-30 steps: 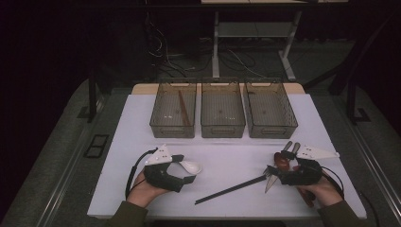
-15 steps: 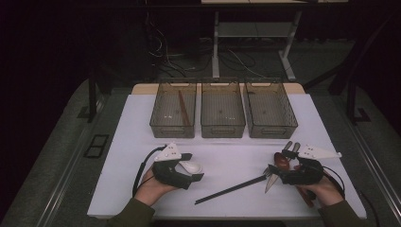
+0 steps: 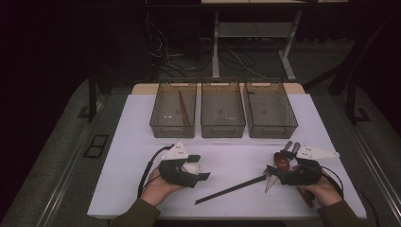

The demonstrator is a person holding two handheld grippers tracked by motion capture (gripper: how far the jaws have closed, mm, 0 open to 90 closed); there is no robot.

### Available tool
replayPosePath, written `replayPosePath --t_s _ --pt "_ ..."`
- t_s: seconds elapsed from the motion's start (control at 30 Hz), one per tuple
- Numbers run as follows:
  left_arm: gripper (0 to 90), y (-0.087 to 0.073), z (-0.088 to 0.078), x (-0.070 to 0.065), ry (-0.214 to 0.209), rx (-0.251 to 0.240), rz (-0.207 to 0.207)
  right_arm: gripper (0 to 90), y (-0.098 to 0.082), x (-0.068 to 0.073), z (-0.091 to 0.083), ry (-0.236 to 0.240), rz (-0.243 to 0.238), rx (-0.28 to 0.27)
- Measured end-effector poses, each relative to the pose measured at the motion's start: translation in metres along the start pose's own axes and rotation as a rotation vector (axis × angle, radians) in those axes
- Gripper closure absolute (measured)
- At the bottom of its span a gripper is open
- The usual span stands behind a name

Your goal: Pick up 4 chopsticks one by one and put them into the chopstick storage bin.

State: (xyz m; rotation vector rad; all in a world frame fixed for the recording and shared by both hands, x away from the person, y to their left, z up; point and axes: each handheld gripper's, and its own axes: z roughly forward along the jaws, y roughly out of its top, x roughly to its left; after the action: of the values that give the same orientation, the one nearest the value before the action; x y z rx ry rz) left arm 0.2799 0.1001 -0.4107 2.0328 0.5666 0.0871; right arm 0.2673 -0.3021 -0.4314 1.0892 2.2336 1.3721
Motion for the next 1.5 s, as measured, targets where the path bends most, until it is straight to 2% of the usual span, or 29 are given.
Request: replayPosePath --t_s 0.4,0.6,0.7,0.73,0.93,1.1,1.23,1.37,1.5 --pt "45.7 0.004 0.026 -0.012 -0.047 0.036 0.029 15.8 0.001 0.001 -0.001 -0.003 0.001 -0.003" --pt "59.0 -0.001 0.036 -0.02 -0.066 0.058 0.036 15.8 0.001 0.001 -0.001 -0.006 -0.002 -0.003" --pt "63.5 -0.002 0.041 -0.024 -0.08 0.075 0.05 15.8 0.001 0.002 -0.001 -0.008 0.0 -0.007" --pt "65.3 -0.002 0.043 -0.024 -0.085 0.083 0.066 15.8 0.001 0.001 -0.001 -0.008 0.0 -0.005" --pt "72.3 -0.003 0.056 -0.03 -0.094 0.115 0.056 15.8 0.001 0.001 0.0 -0.013 -0.009 -0.001" --pt "76.5 -0.003 0.066 -0.03 -0.124 0.133 0.054 15.8 0.001 0.001 0.0 -0.014 -0.011 0.001" --pt "79.2 -0.003 0.072 -0.033 -0.133 0.148 0.054 15.8 0.0 0.001 0.0 -0.015 -0.009 0.006" --pt "79.3 -0.003 0.079 -0.037 -0.136 0.17 0.073 15.8 0.0 0.001 0.0 -0.017 -0.012 0.007" --pt "80.5 -0.002 0.082 -0.037 -0.137 0.171 0.073 15.8 0.0 0.001 0.0 -0.018 -0.01 0.006"
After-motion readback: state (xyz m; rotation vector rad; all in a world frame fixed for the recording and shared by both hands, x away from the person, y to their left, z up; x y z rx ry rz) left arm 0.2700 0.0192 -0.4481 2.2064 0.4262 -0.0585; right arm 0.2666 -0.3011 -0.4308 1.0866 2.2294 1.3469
